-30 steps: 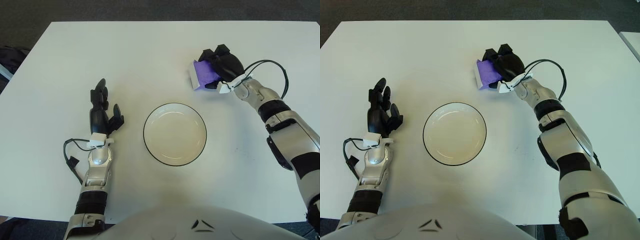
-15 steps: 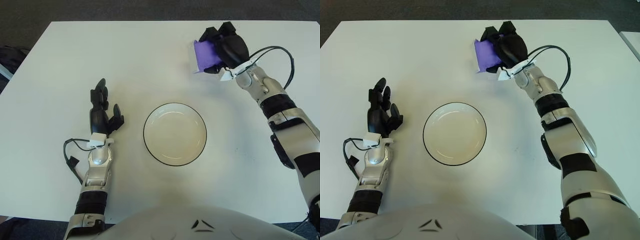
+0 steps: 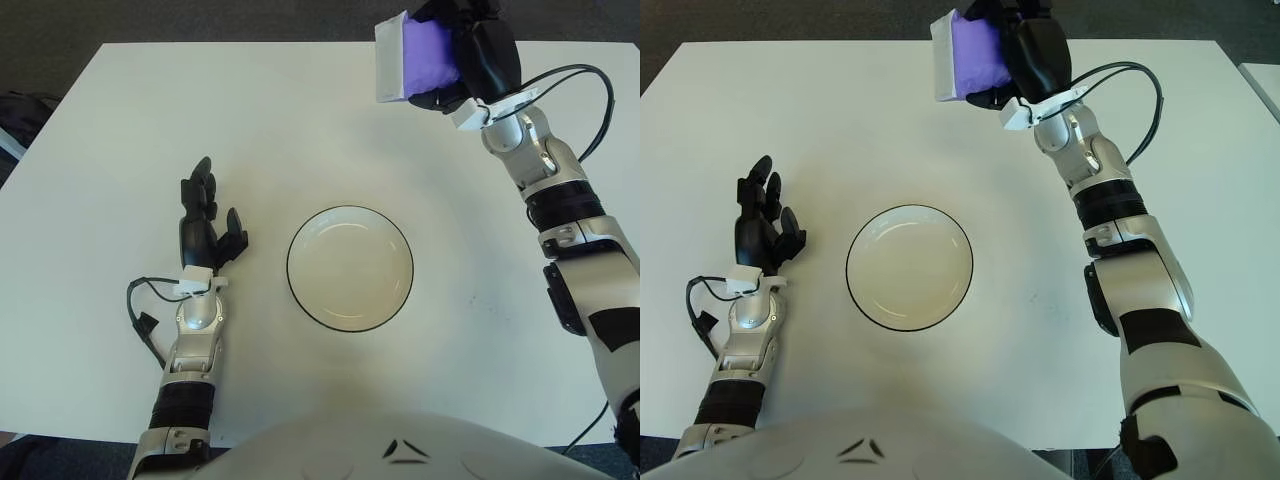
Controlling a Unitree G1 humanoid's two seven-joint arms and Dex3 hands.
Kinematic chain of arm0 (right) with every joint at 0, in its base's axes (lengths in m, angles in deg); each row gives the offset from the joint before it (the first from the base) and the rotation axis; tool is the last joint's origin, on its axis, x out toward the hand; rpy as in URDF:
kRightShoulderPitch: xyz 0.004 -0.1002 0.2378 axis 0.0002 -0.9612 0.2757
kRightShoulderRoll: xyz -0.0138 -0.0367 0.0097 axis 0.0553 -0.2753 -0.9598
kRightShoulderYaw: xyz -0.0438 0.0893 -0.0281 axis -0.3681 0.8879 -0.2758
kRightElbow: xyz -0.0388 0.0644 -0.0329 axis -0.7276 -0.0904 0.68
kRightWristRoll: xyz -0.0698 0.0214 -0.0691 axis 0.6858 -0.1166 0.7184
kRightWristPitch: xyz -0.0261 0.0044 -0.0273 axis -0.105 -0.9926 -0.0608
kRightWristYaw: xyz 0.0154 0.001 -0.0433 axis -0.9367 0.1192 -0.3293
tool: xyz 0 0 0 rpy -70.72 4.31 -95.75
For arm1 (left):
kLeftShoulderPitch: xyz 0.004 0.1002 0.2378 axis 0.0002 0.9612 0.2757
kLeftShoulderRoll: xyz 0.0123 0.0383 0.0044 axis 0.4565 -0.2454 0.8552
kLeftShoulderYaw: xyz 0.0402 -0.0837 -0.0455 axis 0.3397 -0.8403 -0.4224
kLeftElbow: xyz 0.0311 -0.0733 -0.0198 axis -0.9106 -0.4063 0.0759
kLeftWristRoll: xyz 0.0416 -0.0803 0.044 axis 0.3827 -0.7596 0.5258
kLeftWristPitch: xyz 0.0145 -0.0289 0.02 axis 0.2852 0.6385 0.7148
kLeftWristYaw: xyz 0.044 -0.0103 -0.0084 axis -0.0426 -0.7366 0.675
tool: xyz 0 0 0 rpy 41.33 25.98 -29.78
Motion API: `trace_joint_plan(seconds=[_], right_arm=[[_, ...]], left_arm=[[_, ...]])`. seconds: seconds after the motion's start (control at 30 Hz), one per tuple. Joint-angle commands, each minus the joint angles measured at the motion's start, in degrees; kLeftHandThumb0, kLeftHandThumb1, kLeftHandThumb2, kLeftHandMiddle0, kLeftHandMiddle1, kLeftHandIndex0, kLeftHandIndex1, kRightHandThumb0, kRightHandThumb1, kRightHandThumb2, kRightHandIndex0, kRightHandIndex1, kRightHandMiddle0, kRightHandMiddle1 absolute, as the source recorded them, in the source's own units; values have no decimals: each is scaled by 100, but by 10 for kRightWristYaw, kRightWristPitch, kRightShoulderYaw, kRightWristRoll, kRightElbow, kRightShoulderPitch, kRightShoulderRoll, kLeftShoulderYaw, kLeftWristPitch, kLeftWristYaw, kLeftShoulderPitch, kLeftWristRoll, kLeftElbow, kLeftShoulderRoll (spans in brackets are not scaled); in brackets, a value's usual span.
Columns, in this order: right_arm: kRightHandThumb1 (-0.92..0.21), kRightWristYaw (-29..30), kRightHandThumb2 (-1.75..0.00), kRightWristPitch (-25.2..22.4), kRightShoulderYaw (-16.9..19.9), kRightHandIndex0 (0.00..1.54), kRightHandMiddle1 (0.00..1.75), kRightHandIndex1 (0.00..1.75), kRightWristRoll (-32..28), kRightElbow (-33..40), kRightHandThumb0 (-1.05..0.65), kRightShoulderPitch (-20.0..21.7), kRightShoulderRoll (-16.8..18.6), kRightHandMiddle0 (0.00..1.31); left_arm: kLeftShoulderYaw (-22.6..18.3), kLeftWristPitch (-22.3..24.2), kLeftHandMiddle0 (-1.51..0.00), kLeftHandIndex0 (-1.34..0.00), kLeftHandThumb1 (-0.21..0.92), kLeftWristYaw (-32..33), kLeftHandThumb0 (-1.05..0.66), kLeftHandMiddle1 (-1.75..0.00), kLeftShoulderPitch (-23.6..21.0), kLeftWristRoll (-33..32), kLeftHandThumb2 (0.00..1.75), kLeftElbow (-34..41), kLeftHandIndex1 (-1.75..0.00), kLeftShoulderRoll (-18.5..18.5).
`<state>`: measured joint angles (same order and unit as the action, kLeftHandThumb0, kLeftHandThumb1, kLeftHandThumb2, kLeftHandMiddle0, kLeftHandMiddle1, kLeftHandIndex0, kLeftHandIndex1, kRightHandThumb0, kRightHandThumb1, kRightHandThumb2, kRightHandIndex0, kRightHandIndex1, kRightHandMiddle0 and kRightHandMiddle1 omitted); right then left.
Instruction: Put the tissue paper into the plate.
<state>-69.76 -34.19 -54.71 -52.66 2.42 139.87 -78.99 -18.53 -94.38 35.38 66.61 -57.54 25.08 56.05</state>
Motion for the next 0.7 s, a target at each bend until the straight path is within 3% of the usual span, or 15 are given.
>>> trace_joint_plan(seconds=[0.0,0.1,0.27,0.5,0.67], right_arm=[[-29,-24,-135,-11,33,127,175,175,-56,82,-48,-43,29,63],[-29,-50,-134,-17,41,128,175,175,-90,123,-48,-63,41,63],[-30,-91,-133,-62,41,126,175,175,-126,280,-47,-147,70,62],[-31,-132,-132,-83,31,126,175,175,-161,374,-47,-211,100,61],[-28,-143,-135,-77,27,123,175,175,-142,422,-48,-250,115,63]], left_arm=[[17,-8,-28,0,92,2,-67,-1,92,17,80,-114,-60,-29],[18,-8,-28,0,92,1,-67,-1,93,17,80,-114,-60,-29],[18,-8,-28,0,92,3,-67,-1,95,19,80,-113,-60,-29],[18,-6,-28,0,92,5,-67,-1,98,23,81,-109,-59,-28],[19,-4,-28,0,92,4,-67,-1,99,24,81,-108,-58,-27]])
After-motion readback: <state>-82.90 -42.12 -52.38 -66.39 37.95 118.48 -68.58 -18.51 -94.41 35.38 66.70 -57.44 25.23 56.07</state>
